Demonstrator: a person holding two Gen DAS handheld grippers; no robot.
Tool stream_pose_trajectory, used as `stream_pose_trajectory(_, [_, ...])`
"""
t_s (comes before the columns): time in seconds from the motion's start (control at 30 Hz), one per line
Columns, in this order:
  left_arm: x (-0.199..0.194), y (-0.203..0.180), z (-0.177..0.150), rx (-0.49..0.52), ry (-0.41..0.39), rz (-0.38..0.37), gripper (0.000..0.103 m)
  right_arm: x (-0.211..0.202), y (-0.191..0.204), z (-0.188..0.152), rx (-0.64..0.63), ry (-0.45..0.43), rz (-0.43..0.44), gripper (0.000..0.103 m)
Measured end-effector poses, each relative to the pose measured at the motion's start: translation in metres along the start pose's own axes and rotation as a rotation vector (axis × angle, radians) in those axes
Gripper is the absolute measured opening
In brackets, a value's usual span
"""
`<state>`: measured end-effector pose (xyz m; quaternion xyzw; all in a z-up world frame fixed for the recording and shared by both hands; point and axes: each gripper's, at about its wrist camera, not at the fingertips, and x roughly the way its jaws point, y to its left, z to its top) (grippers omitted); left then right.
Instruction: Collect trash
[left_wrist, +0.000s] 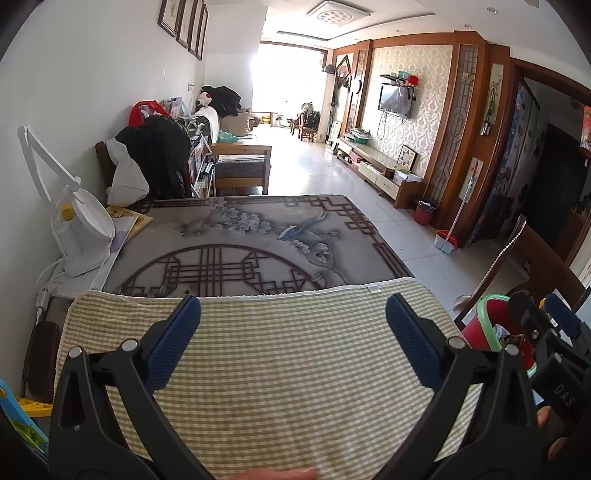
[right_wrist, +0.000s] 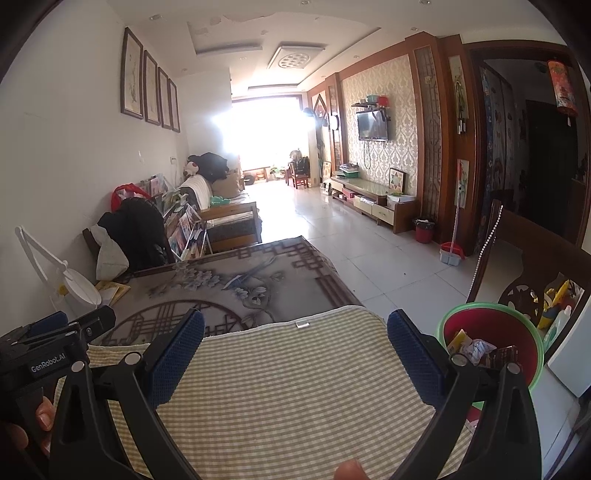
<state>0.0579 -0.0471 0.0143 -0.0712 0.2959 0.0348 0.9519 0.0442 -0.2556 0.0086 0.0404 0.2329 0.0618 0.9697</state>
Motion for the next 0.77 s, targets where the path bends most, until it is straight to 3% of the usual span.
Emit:
stream_pose_trajectory(0.5, [0.018,0.008,-0.002,0.018,0.027,0.009,0.098,0.024,0.003,-0.005,-0.014,0.046,0.015,0.096])
stream_pose_trajectory(0.67, [0.051,0.035,-0.022,0.014,0.127,0.064,0.098,0.069,0.011,-0.029,-0.081,0.128,0.011,0.096])
stream_pose_trajectory(0.77, [0.078,0.073,-0.052,-0.011,0.206,0.19,0.098,0.115,0.013,-0.058,-0.136,0.21,-0.005,0.096])
